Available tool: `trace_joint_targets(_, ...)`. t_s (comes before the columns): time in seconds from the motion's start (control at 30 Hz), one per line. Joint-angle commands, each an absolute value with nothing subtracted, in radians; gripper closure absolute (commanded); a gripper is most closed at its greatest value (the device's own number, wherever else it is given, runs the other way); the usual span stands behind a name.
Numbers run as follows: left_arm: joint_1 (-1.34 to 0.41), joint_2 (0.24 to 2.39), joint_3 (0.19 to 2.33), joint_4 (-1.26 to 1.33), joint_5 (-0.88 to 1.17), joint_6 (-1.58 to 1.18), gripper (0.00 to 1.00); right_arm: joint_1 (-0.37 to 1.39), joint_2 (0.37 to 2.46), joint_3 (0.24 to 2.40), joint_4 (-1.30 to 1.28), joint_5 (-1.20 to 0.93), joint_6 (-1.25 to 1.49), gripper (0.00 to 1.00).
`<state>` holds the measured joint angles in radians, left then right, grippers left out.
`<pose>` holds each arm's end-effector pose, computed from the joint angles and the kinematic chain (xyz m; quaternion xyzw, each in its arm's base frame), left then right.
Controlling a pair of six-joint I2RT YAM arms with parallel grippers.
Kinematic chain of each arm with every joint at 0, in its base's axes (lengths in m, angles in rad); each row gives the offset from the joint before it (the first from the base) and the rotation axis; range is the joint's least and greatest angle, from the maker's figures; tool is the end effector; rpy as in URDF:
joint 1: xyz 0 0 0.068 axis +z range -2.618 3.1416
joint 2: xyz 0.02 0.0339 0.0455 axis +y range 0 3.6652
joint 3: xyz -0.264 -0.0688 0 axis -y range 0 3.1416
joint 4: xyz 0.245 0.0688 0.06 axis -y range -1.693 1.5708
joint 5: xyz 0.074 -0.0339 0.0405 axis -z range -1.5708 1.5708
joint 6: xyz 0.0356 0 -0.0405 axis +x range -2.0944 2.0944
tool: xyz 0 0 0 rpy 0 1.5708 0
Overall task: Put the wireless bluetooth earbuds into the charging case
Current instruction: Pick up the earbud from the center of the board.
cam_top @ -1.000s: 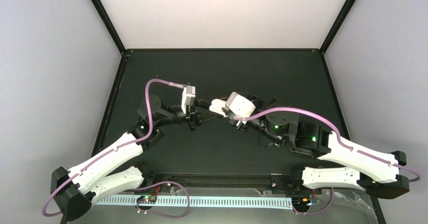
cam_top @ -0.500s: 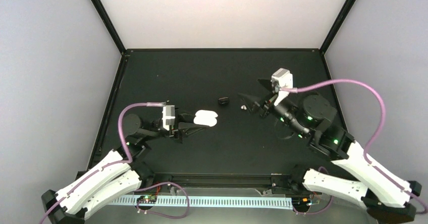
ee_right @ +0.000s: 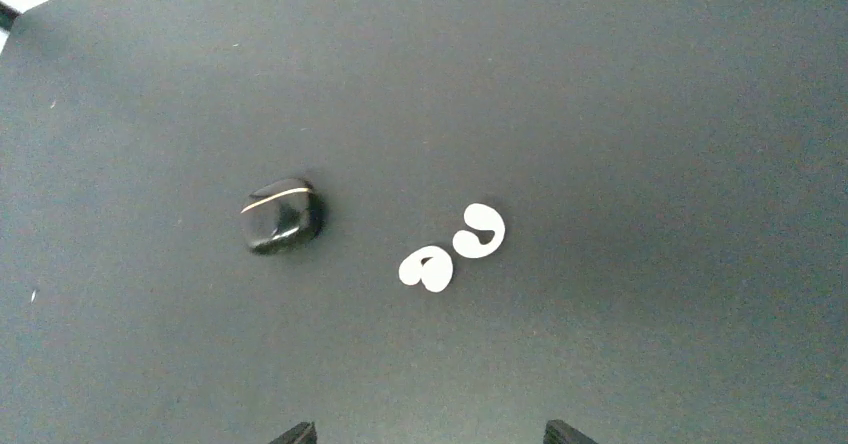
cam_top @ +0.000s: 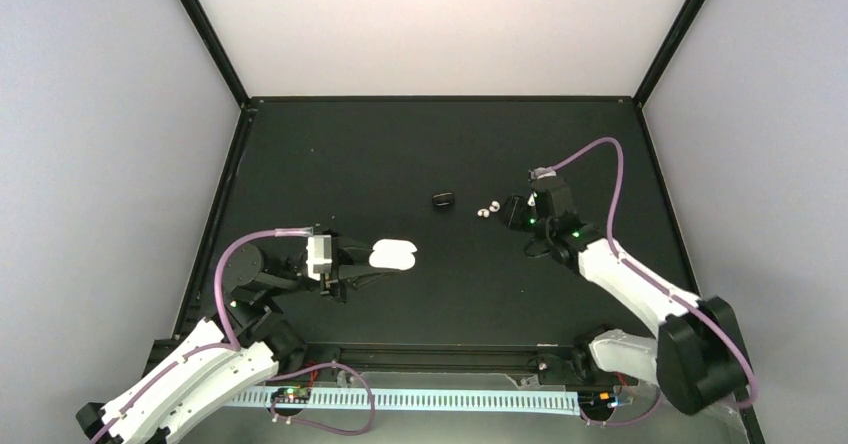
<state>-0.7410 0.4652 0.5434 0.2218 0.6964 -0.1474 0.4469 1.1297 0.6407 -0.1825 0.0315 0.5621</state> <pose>0.0734 -0.0981 0.3408 0.4258 0.4532 -0.5080 0.5961 0.2147 0.1017 0.2219 0.0587 0.8986 0.1977 0.3873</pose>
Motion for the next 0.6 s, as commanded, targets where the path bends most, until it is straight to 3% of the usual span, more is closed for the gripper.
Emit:
trace_joint_targets(0.0,-0.742,0.445,0.534,0.167,0.712,-0.098,0.98,0.405,1.253,0.667,-0.028,0.009,0.641,0.44)
trace_joint_targets(0.3,-0.741,0.423,0.51,0.166,0.701,-0.07,0.98,0.376,1.541,0.834,-0.05,0.078,0.613,0.58)
trace_joint_targets(0.57,-0.741,0.4,0.509,0.155,0.698,-0.052,0.98,0.371,1.633,0.875,-0.069,0.101,0.613,0.65)
